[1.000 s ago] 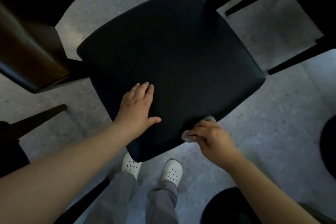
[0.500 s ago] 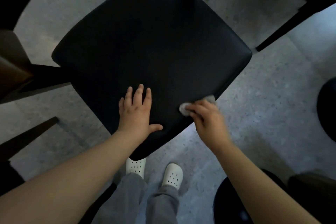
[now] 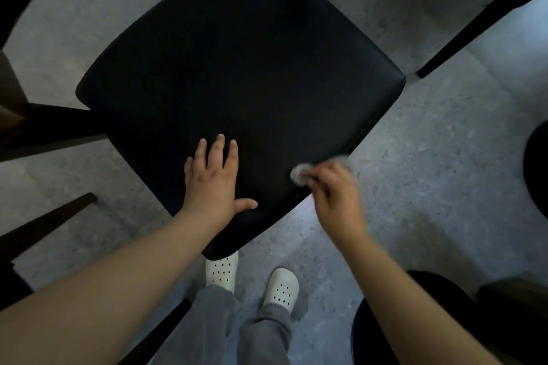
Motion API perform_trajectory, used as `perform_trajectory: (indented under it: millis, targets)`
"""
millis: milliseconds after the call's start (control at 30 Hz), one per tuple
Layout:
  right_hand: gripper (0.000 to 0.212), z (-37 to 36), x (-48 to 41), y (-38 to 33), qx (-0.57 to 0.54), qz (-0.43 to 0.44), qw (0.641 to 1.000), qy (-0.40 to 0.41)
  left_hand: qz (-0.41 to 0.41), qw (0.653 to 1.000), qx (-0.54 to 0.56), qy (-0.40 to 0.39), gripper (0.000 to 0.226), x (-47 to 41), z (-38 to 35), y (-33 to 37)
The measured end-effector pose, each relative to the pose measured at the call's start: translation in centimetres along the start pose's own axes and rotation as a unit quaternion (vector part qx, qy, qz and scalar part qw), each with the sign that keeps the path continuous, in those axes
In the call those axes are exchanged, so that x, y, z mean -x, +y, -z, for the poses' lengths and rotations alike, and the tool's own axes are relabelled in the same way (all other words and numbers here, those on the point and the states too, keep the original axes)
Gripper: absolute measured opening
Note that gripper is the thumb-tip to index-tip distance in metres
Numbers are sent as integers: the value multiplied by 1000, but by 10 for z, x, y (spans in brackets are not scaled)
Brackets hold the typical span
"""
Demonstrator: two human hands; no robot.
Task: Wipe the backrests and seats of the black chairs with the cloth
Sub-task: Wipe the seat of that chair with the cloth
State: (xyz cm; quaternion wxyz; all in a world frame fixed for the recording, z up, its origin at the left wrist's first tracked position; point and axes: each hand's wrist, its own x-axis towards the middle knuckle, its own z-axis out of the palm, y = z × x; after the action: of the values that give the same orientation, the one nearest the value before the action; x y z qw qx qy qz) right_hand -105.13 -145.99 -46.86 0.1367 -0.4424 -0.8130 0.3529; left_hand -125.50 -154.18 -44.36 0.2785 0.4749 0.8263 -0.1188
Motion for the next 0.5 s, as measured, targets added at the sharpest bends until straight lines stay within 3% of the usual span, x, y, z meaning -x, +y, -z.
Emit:
perform_trajectory:
  millis: [100,167,267,333,500]
  targets:
    - [23,1,47,6,-81,-67,993,-48,0,1000,-11,-2,119,1,1,2]
    - [30,12,37,10,-130,-154,977,63,2,1000,-17,-5,119,1,1,2]
    - [19,36,-29,31,-155,-279,916,244,7,999,-28,-14,120,0,2,3]
    - [22,47,-77,44,-176,-294,900,270,9,999,-29,-14,120,0,2,3]
    - [22,20,-75,24,-83,-249,938,226,7,999,-34,-13,119,1,1,4]
